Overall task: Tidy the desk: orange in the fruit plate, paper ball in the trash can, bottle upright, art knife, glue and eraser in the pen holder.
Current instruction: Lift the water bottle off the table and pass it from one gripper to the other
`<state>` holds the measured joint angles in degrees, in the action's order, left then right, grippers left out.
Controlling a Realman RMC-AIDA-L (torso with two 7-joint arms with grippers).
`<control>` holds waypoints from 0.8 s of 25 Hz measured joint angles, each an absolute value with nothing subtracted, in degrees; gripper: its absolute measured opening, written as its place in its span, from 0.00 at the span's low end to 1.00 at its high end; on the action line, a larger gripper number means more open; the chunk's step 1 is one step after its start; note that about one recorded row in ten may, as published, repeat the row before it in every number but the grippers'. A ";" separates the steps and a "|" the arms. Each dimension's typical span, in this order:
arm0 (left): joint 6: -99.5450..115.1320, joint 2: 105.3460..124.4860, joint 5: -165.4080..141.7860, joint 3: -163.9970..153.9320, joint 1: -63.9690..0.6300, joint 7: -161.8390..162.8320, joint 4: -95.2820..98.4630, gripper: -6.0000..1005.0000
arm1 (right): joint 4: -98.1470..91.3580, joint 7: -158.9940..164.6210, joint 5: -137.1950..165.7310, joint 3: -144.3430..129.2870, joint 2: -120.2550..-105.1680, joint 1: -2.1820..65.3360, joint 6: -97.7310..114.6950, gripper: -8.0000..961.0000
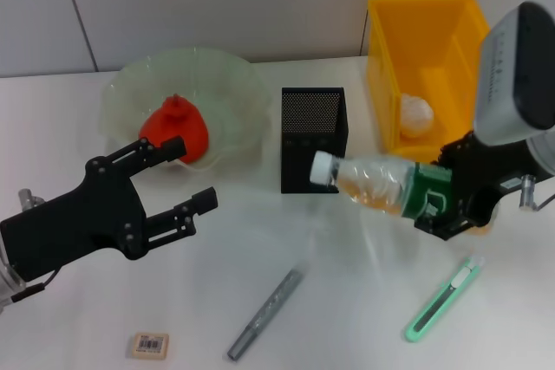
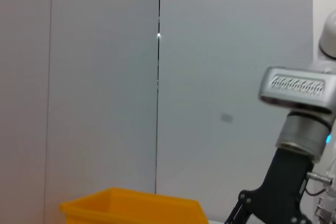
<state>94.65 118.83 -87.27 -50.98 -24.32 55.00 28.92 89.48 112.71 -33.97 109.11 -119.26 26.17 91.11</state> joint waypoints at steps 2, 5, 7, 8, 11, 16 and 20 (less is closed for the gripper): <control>94.65 118.83 -86.90 -50.94 -24.27 55.00 28.91 0.77 | 92.78 112.83 -38.20 109.30 -119.23 24.16 91.16 0.80; 94.59 118.83 -86.37 -50.88 -24.24 54.94 28.77 0.77 | 94.83 112.85 -41.16 109.31 -119.24 22.71 90.61 0.80; 94.43 118.83 -85.76 -50.88 -24.24 54.90 28.68 0.77 | 96.90 112.46 -47.22 109.38 -119.30 19.95 88.20 0.80; 94.43 118.83 -85.76 -50.88 -24.24 54.90 28.68 0.77 | 96.90 112.46 -47.22 109.38 -119.30 19.95 88.20 0.80; 94.36 118.78 -84.80 -50.88 -24.19 54.66 28.50 0.77 | 97.93 110.41 -53.56 109.76 -119.28 16.95 84.71 0.80; 94.37 118.74 -83.80 -50.88 -24.00 54.46 28.39 0.77 | 95.18 103.44 -66.63 113.13 -119.49 13.61 81.33 0.80; 94.19 118.79 -83.42 -50.93 -23.84 54.51 28.31 0.77 | 86.36 94.83 -80.10 117.38 -119.38 12.15 81.53 0.80</control>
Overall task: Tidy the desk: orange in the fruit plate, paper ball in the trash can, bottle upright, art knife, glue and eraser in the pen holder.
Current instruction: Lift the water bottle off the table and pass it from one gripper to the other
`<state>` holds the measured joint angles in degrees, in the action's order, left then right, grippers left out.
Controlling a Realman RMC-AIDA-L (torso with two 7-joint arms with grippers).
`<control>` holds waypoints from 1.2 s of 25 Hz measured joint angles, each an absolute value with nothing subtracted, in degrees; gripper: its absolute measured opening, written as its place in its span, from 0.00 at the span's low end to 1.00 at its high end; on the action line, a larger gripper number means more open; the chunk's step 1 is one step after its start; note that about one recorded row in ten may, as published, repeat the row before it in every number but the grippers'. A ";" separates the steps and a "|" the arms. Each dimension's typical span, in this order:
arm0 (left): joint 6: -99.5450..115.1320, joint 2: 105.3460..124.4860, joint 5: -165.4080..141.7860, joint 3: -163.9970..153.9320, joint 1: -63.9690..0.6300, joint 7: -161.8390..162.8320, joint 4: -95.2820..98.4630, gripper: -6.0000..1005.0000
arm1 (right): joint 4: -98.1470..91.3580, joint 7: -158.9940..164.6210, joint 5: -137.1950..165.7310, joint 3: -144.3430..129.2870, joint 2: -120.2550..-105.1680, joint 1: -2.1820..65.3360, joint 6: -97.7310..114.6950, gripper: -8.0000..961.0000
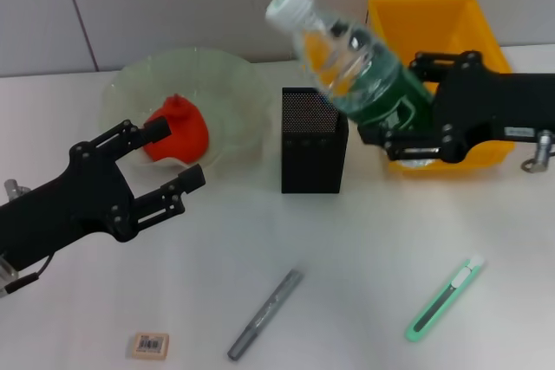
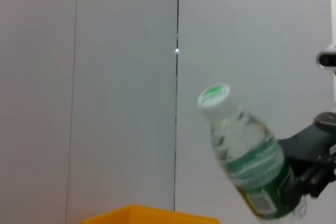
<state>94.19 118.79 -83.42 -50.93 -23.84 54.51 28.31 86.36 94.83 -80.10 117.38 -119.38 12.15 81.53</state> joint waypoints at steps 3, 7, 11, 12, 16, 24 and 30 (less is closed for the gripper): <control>94.28 118.81 -83.01 -50.99 -23.59 54.77 28.22 0.77 | 77.09 86.91 -88.49 120.17 -119.24 11.62 84.68 0.80; 94.27 118.89 -81.41 -51.23 -23.48 55.53 27.41 0.77 | 66.34 78.69 -94.40 123.34 -119.22 11.94 89.02 0.80; 94.42 118.96 -79.79 -51.24 -23.61 57.00 26.81 0.77 | 57.53 72.23 -97.30 123.97 -119.23 12.79 90.14 0.80; 94.45 118.98 -78.32 -51.36 -23.87 57.16 25.89 0.77 | 54.14 70.36 -97.44 123.95 -119.30 13.59 89.86 0.80; 94.51 119.00 -75.73 -51.38 -24.38 57.27 24.03 0.77 | 50.01 69.12 -97.29 123.64 -119.31 15.39 88.81 0.80; 94.89 119.11 -71.94 -51.50 -26.19 59.96 20.45 0.77 | 45.38 69.45 -97.16 122.69 -119.46 18.86 84.04 0.80; 95.72 119.10 -68.71 -51.50 -27.58 59.44 16.87 0.77 | 42.93 71.42 -97.15 120.63 -119.43 21.60 81.14 0.80</control>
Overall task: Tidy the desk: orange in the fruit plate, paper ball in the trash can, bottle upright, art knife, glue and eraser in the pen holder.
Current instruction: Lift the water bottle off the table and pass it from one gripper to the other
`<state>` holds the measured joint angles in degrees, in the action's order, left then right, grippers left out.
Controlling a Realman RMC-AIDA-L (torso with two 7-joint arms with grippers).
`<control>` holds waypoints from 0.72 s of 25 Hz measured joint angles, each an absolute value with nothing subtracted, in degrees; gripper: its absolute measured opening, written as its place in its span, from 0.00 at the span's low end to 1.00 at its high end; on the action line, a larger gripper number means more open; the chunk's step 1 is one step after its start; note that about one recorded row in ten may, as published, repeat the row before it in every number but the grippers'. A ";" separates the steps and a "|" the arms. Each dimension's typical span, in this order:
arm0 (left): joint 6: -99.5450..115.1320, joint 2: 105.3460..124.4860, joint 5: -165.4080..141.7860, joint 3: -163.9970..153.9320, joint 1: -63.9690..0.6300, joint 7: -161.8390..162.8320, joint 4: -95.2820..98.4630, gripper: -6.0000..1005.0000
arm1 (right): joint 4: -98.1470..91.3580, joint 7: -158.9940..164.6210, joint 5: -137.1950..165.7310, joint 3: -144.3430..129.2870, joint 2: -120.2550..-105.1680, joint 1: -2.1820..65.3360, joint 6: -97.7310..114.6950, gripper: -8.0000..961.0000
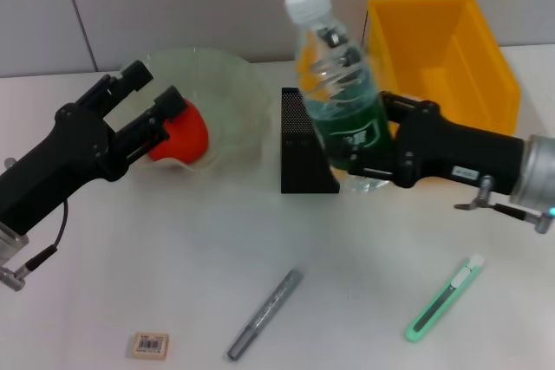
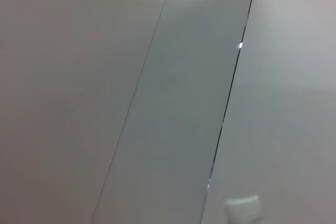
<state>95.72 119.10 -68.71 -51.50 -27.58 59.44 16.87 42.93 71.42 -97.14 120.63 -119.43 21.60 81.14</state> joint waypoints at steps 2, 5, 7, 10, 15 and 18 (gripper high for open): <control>96.52 119.13 -68.44 -51.50 -27.91 59.32 16.52 0.77 | 42.83 72.43 -97.14 117.83 -119.41 22.35 78.89 0.80; 97.38 119.18 -67.90 -51.50 -28.05 59.26 16.44 0.77 | 43.06 73.37 -97.19 114.05 -119.41 23.16 76.90 0.80; 97.50 119.18 -67.52 -51.51 -28.12 59.25 16.14 0.77 | 43.43 74.30 -97.19 111.09 -119.41 23.90 75.40 0.80; 97.80 119.18 -66.98 -51.38 -28.51 59.25 15.14 0.77 | 44.07 74.82 -97.17 109.04 -119.45 24.23 74.44 0.80; 98.04 119.18 -66.12 -51.02 -28.92 59.87 13.47 0.77 | 46.67 74.89 -97.62 104.88 -119.54 24.10 71.88 0.80; 98.13 119.18 -66.09 -51.09 -28.94 60.06 13.05 0.77 | 47.39 73.68 -99.65 104.42 -119.61 23.71 71.49 0.80</control>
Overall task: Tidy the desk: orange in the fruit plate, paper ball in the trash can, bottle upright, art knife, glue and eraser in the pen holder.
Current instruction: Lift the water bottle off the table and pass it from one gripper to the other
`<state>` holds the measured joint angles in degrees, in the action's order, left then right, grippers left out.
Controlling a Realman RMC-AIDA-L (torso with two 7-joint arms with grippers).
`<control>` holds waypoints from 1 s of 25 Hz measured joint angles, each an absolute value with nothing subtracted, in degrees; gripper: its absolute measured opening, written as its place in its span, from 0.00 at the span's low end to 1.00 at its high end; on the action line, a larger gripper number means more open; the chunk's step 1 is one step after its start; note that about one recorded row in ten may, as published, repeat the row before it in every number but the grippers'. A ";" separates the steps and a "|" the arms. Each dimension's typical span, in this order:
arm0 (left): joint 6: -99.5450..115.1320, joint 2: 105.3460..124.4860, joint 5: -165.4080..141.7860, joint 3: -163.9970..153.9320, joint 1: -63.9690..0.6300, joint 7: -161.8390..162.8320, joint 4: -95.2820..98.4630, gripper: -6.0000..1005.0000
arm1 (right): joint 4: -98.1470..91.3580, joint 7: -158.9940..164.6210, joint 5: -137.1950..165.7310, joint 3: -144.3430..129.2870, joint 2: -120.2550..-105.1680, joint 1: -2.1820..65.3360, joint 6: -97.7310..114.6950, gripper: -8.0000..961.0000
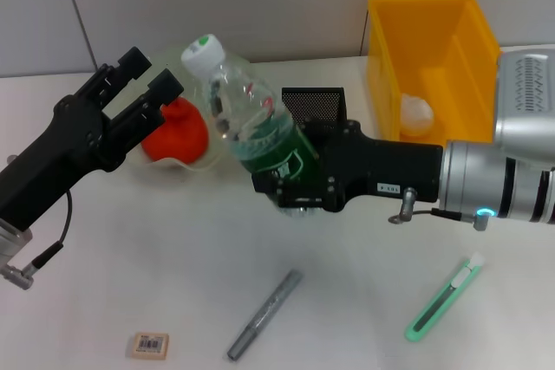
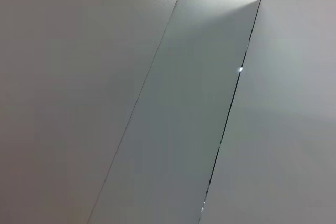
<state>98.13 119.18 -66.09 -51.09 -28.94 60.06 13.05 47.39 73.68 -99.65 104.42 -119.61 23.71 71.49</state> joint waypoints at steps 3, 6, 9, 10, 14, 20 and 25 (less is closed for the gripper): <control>98.22 119.18 -66.04 -51.03 -29.15 60.15 12.50 0.77 | 47.50 72.30 -100.92 104.41 -119.62 23.48 71.48 0.80; 98.23 119.18 -65.87 -50.95 -29.64 60.88 11.59 0.77 | 47.59 70.41 -102.14 104.36 -119.62 23.12 71.56 0.80; 98.14 119.18 -65.30 -50.89 -29.95 62.09 11.16 0.77 | 47.67 69.78 -102.30 103.82 -119.62 23.46 71.51 0.80; 98.14 119.18 -65.30 -50.89 -29.95 62.09 11.16 0.77 | 47.67 69.78 -102.30 103.82 -119.62 23.46 71.51 0.80; 97.89 119.18 -64.62 -50.88 -30.31 64.40 11.03 0.77 | 48.13 68.68 -102.33 102.67 -119.62 23.77 71.24 0.80; 97.70 119.18 -64.51 -50.88 -30.75 64.58 10.18 0.77 | 48.65 68.47 -102.33 100.62 -119.51 24.61 69.90 0.80; 97.50 119.18 -64.51 -51.21 -31.15 64.60 9.62 0.77 | 49.07 68.45 -102.32 100.48 -119.61 25.02 69.75 0.80</control>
